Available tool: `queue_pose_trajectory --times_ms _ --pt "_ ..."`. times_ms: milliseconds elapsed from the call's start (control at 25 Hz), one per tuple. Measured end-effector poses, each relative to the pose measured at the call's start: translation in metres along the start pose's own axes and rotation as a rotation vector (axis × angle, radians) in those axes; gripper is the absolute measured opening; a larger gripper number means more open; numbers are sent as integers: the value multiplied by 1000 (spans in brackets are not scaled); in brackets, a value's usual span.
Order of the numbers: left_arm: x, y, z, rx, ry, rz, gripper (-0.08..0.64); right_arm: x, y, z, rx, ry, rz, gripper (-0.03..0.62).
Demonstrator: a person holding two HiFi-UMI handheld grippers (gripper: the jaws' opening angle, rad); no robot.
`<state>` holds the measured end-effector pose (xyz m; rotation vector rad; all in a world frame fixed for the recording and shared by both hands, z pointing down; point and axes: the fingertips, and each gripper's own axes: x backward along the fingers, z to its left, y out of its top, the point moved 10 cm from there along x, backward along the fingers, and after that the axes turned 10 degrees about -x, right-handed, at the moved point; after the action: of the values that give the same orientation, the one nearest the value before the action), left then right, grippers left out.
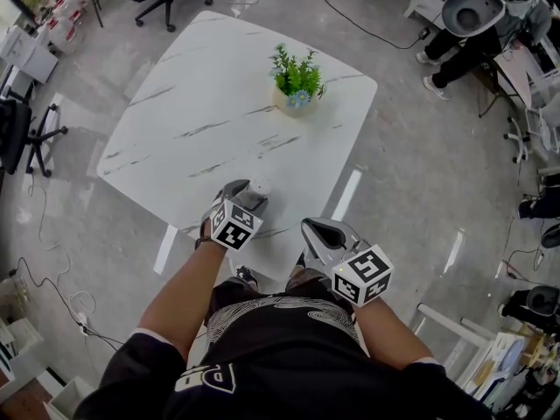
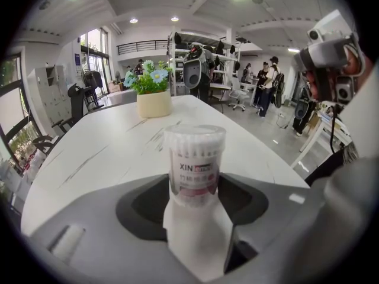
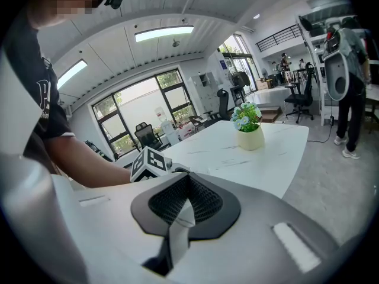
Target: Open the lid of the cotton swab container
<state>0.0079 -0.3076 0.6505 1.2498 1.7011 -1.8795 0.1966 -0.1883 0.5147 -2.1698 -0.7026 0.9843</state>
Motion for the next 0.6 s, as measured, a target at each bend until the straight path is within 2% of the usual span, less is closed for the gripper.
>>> queue_pose_trajectory --times_ms 600 --pt "6 -1 -1 7 8 -10 307 4 -2 5 3 -2 -10 0"
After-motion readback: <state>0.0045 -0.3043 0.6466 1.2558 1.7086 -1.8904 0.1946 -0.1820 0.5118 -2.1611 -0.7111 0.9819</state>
